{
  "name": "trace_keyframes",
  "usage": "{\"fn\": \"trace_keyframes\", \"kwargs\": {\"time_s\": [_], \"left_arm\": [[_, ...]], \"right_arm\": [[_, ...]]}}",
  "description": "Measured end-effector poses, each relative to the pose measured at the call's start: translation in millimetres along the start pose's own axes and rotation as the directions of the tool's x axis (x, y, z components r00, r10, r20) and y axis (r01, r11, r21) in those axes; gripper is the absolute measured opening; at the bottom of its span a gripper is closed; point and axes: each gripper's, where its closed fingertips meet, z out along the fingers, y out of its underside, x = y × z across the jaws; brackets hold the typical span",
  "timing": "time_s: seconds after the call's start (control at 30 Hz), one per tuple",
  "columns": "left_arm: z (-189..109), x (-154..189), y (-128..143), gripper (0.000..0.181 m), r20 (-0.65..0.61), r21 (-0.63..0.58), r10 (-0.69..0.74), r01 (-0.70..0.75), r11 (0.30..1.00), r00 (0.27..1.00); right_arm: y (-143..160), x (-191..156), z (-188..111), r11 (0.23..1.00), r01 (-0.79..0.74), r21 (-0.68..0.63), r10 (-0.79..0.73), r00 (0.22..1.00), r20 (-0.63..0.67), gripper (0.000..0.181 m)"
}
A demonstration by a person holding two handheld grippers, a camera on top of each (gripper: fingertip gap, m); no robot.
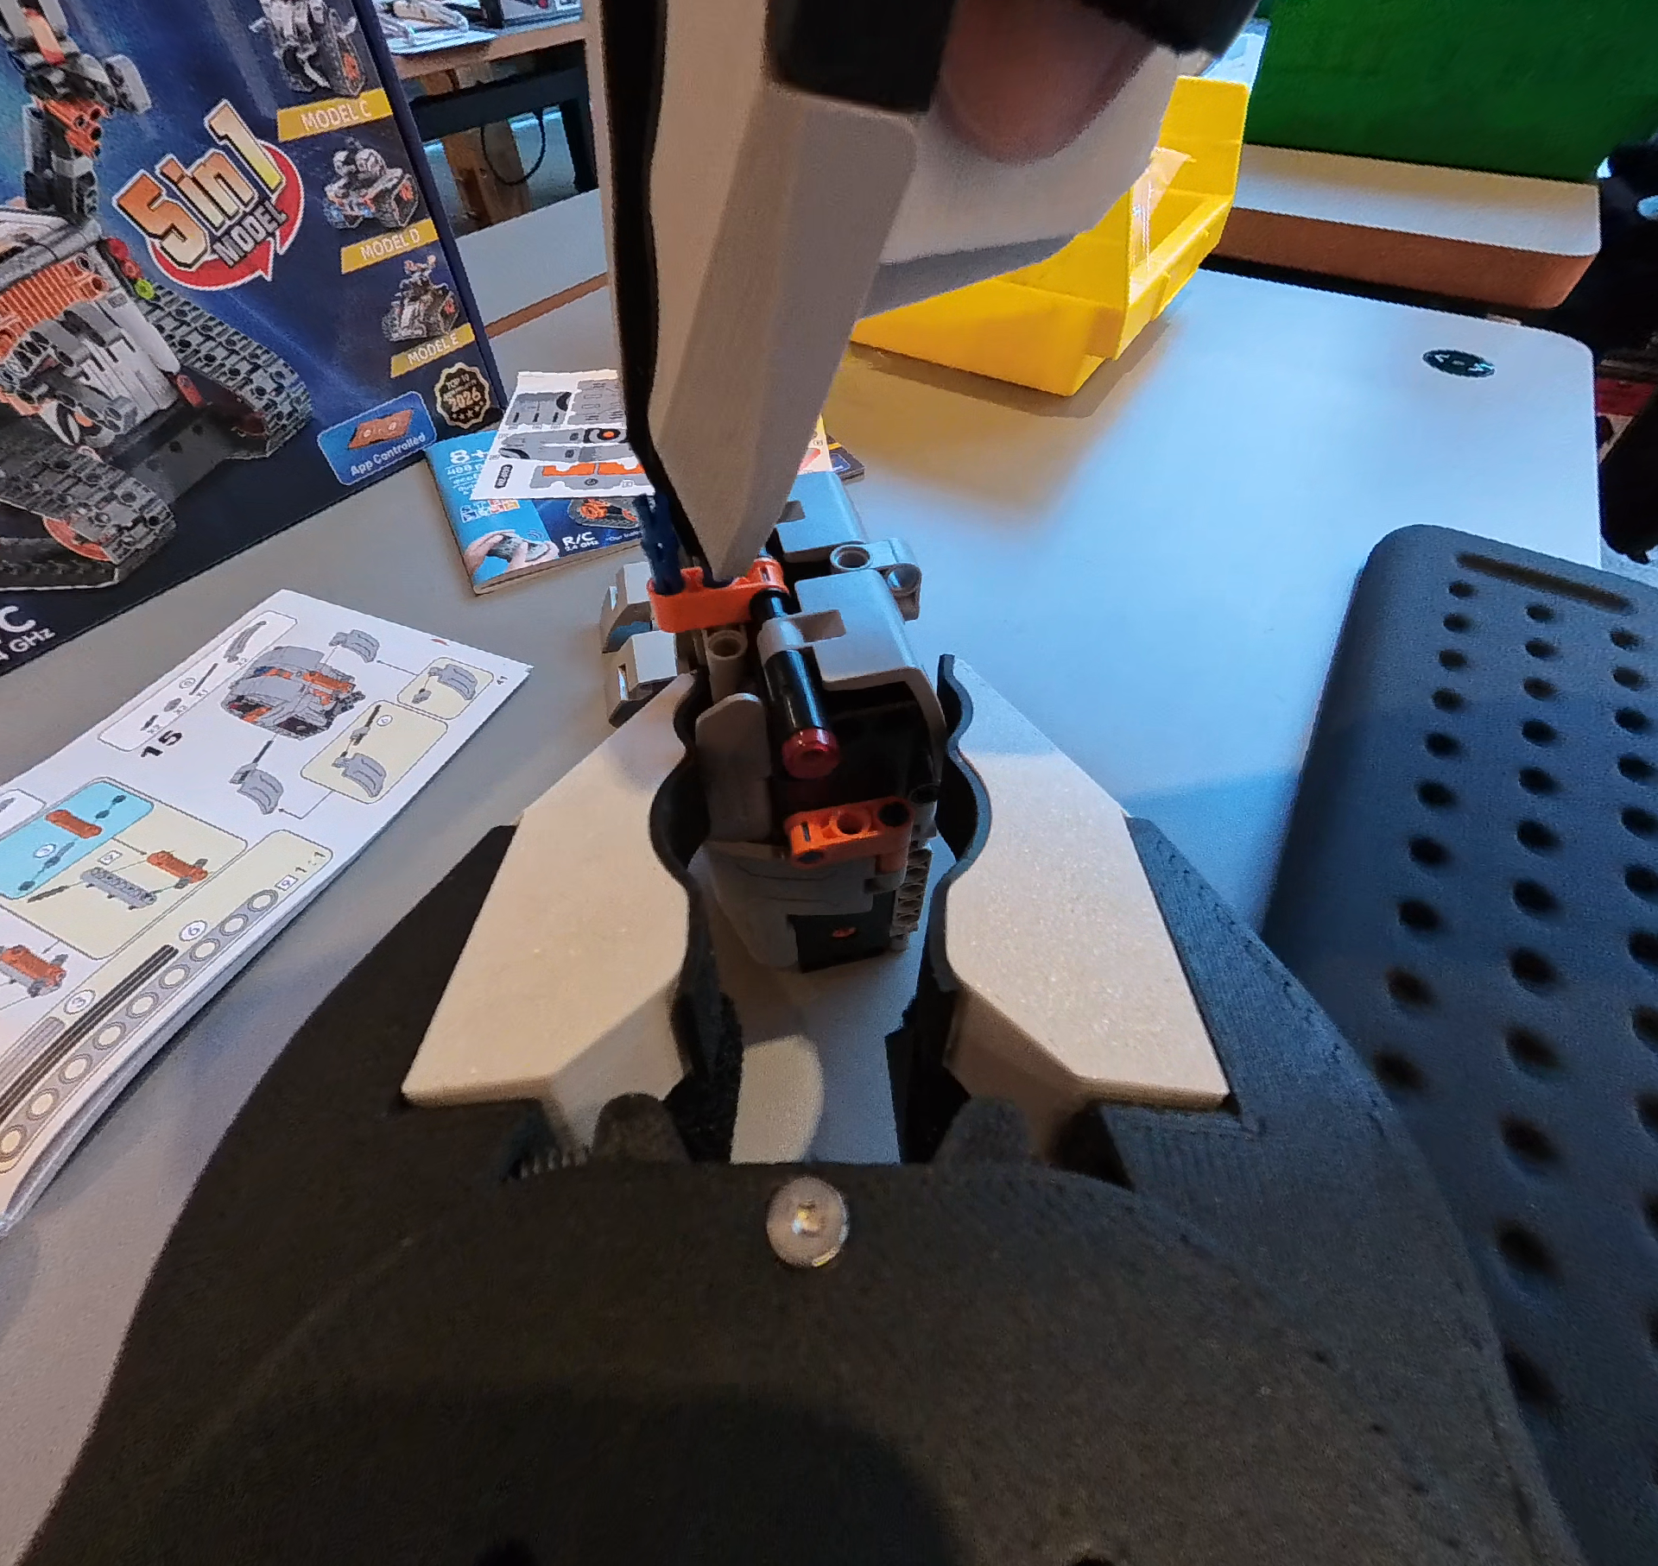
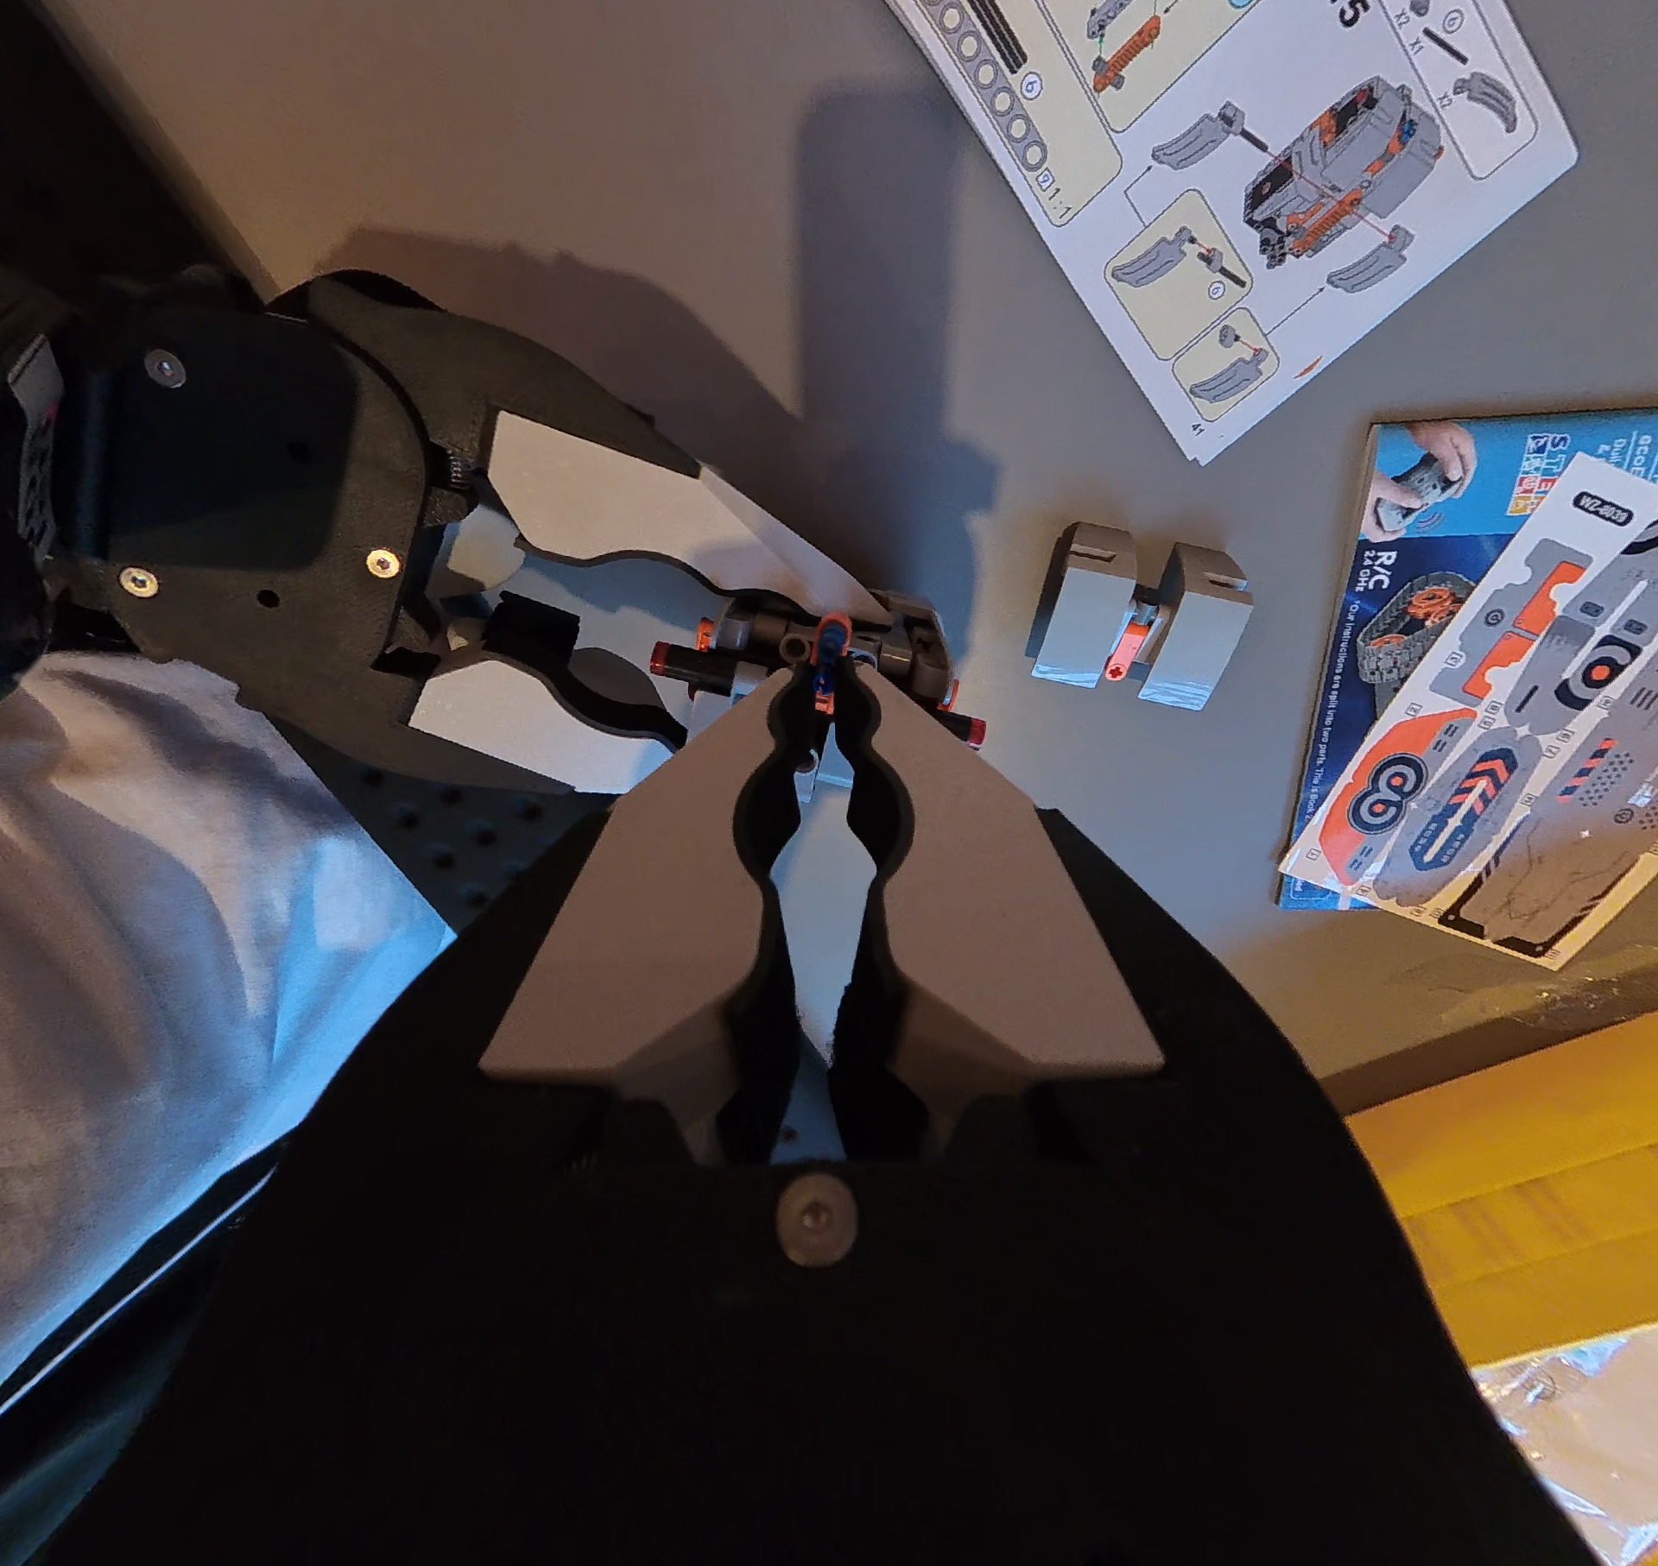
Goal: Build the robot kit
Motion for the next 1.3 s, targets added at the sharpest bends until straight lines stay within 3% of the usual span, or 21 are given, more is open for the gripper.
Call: {"fn": "trace_keyframes", "kwargs": {"time_s": [0.47,0.57,0.63,0.67,0.73,0.8,1.03,1.3], "left_arm": [[0,0,0,0.048,-0.001,-0.004,-0.009,0.009,1.000,1.000],[-2,-4,-1,0.048,-0.034,0.015,-0.089,0.089,0.996,0.995],[-2,-3,-1,0.048,-0.018,0.010,-0.055,0.056,0.998,0.998],[-1,-3,0,0.048,-0.003,0.009,-0.030,0.030,1.000,1.000],[-1,-3,0,0.048,0.004,0.008,-0.027,0.027,1.000,1.000],[-1,-6,0,0.048,0.012,0.008,-0.032,0.032,0.999,0.999],[-2,-6,0,0.048,0.017,0.006,-0.029,0.029,1.000,0.999],[-2,-6,0,0.048,0.017,0.005,-0.027,0.027,1.000,0.999]], "right_arm": [[0,0,3,1.000,-0.003,-0.017,0.002,0.999,-0.039,0.004],[-7,2,4,0.999,0.020,0.046,-0.019,1.000,-0.019,0.005],[-6,1,-1,0.998,0.013,0.069,-0.016,0.999,0.048,0.009],[-9,-1,-8,0.994,-0.016,0.110,0.007,0.997,0.082,0.027],[-12,4,-24,0.983,-0.046,0.178,0.034,0.997,0.067,0.019],[-11,9,-30,0.985,-0.021,0.169,0.021,1.000,-0.001,0.016],[-5,1,-7,1.000,0.003,-0.003,-0.003,1.000,-0.029,0.013],[-9,1,0,1.000,-0.019,0.008,0.019,1.000,-0.012,0.004]]}}
